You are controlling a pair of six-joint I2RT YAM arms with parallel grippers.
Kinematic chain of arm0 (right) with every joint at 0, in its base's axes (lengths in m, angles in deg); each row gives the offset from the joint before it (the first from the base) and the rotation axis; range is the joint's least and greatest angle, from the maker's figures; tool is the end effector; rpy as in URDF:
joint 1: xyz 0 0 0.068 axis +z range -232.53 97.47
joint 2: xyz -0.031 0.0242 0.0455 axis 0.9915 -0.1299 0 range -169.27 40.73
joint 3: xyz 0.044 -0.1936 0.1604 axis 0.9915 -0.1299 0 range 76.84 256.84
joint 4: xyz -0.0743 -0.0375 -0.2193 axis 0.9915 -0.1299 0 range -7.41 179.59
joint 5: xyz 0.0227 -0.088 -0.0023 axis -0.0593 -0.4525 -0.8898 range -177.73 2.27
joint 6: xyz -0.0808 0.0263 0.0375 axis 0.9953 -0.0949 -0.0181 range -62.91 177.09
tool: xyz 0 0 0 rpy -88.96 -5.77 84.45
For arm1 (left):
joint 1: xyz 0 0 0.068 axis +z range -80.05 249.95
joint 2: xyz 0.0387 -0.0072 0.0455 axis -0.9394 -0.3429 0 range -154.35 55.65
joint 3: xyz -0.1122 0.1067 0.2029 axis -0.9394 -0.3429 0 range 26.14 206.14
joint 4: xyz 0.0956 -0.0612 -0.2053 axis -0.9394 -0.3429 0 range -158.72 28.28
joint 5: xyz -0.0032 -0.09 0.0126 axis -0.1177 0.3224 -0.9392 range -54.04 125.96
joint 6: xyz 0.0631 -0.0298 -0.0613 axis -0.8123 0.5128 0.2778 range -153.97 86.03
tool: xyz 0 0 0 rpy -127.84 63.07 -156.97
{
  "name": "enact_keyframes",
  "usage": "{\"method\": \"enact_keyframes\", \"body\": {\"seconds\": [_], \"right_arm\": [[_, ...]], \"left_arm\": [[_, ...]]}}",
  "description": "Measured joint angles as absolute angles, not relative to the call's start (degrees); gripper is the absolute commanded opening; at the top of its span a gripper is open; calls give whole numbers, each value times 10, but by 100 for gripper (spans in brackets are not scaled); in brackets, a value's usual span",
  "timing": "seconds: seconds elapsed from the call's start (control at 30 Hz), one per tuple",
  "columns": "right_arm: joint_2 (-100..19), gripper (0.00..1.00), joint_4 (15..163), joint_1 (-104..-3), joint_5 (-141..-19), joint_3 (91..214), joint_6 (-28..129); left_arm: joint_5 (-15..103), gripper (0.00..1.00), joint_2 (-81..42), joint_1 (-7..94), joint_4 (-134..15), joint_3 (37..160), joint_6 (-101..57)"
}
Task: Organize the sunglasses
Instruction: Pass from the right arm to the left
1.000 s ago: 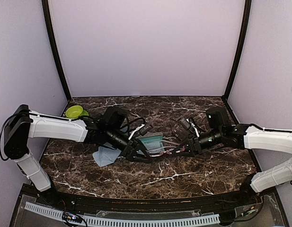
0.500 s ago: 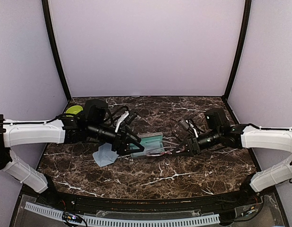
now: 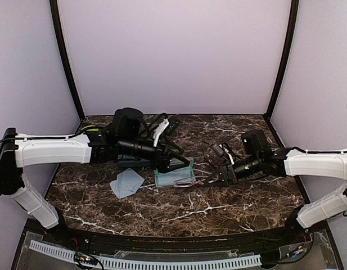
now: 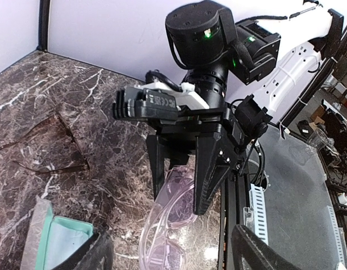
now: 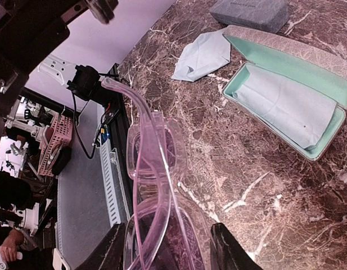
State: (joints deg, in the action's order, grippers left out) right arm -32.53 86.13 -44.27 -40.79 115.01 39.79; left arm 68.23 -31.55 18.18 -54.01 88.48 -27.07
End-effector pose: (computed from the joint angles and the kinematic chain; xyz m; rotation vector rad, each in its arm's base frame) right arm 0.1686 0.2108 0.1922 -0.9027 2.2011 1.4176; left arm 0.1924 -0.3163 0.2799 1.1386 1.6576 -1.2069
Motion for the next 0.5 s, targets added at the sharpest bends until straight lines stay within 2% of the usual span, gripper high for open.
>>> {"method": "enact_keyframes", "body": {"seconds": [0.5], "right_arm": [[-326,33,861,-443,-409,1150,390]], "left_arm": [[696,74,-392,134,-543,907,-269]]}}
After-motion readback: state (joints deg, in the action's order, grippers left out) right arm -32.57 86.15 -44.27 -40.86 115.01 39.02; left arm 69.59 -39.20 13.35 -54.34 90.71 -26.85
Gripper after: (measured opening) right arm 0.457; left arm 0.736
